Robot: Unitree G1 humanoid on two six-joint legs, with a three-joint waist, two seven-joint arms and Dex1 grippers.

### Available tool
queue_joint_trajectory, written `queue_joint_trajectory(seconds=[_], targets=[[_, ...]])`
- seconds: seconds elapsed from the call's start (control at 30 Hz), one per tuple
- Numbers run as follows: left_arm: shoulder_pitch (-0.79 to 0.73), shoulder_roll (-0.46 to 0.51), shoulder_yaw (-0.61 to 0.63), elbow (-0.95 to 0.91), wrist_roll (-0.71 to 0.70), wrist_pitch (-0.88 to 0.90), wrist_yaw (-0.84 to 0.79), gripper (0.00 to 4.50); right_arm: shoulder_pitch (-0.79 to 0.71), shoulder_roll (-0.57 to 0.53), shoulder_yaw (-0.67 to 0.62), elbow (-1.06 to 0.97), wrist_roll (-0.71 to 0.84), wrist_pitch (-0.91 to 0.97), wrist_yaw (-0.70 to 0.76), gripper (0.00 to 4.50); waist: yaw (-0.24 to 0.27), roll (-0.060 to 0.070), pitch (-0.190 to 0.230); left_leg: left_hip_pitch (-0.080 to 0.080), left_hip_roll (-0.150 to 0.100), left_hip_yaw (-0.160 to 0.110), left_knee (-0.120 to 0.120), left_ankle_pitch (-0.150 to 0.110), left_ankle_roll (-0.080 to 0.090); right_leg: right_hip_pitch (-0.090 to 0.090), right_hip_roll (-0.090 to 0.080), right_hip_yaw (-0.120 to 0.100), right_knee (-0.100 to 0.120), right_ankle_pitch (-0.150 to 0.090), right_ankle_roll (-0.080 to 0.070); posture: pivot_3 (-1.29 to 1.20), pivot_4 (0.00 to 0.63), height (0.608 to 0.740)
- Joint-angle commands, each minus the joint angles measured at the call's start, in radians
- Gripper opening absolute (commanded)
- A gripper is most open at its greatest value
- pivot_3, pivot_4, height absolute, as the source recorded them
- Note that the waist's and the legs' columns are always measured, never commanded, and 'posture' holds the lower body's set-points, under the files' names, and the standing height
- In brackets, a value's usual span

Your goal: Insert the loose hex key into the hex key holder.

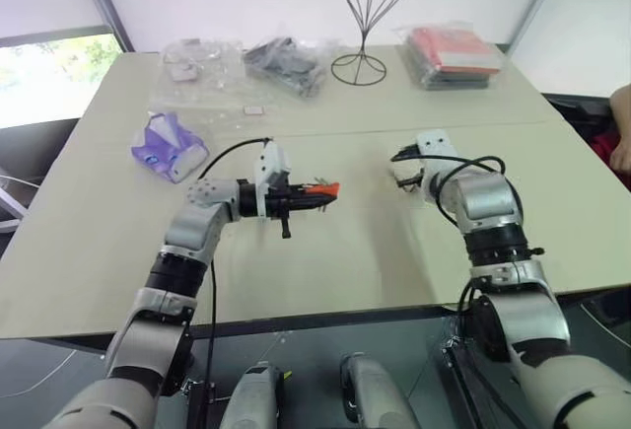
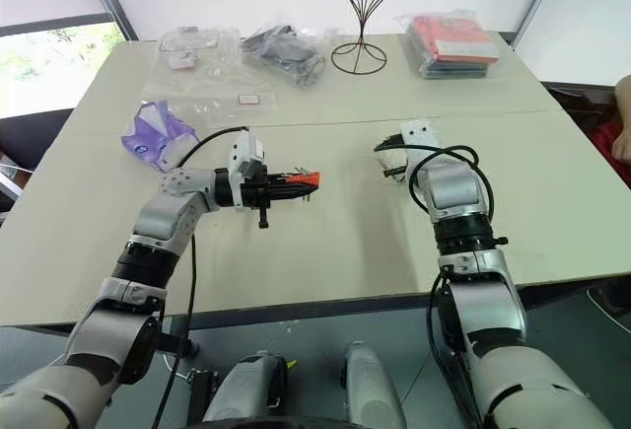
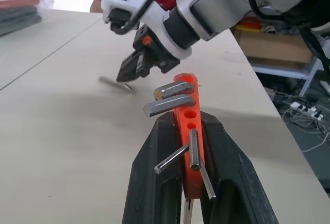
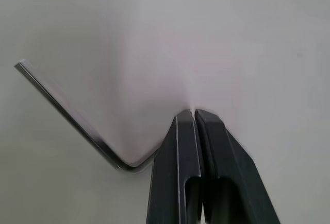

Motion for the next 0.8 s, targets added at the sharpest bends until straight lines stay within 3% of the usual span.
queue_joint_trajectory(seconds=[0.03,0.17,0.27,0.4,0.57,0.8], targets=[[-0.025,-0.004,0.007,0.005,-0.004,-0.030,-0.005,0.00,-0.006,-0.041,0.033,-0.062,-0.039,-0.176,0.035,0.04,-0.004,0.000,0.000,0.000,0.000,0.000,-0.001,0.000,0.000,0.000,0.000,0.000,0.000,0.000,0.000,0.00,0.150,0.740],[-0.029,-0.007,0.002,0.015,-0.004,-0.035,-0.014,0.00,0.013,-0.109,0.107,-0.086,-0.101,-0.348,0.107,1.82,-0.004,0.000,0.000,0.000,0.001,0.000,-0.003,0.000,0.001,-0.001,0.001,0.000,0.000,0.000,0.000,0.00,0.150,0.740],[-0.034,-0.005,0.002,0.027,-0.001,-0.040,-0.020,0.00,0.015,-0.156,0.128,-0.111,-0.071,-0.442,0.249,3.36,-0.002,0.000,0.000,0.000,0.001,0.000,-0.003,0.000,0.001,-0.001,0.001,0.000,-0.001,0.000,0.000,0.00,0.150,0.740],[-0.040,-0.005,0.002,0.042,0.004,-0.049,-0.025,0.00,0.019,-0.202,0.112,-0.093,0.006,-0.464,0.447,3.36,0.002,0.000,0.000,-0.001,0.001,0.001,-0.001,0.000,0.001,-0.001,0.001,0.000,-0.002,0.000,0.000,0.00,0.150,0.740],[-0.033,-0.003,0.003,0.035,0.007,-0.048,-0.024,0.00,-0.017,-0.244,0.097,-0.020,0.037,-0.498,0.566,3.36,0.004,0.000,0.000,-0.001,0.001,0.001,-0.001,0.000,0.001,0.000,0.000,0.000,-0.004,0.000,0.000,0.00,0.150,0.740],[-0.019,0.003,0.002,0.020,0.009,-0.044,-0.016,0.00,-0.080,-0.256,0.116,0.102,0.058,-0.405,0.730,3.36,0.001,0.000,0.000,0.000,0.001,0.001,-0.001,0.000,0.001,0.000,0.001,0.000,-0.004,0.000,0.000,0.00,0.150,0.740]])
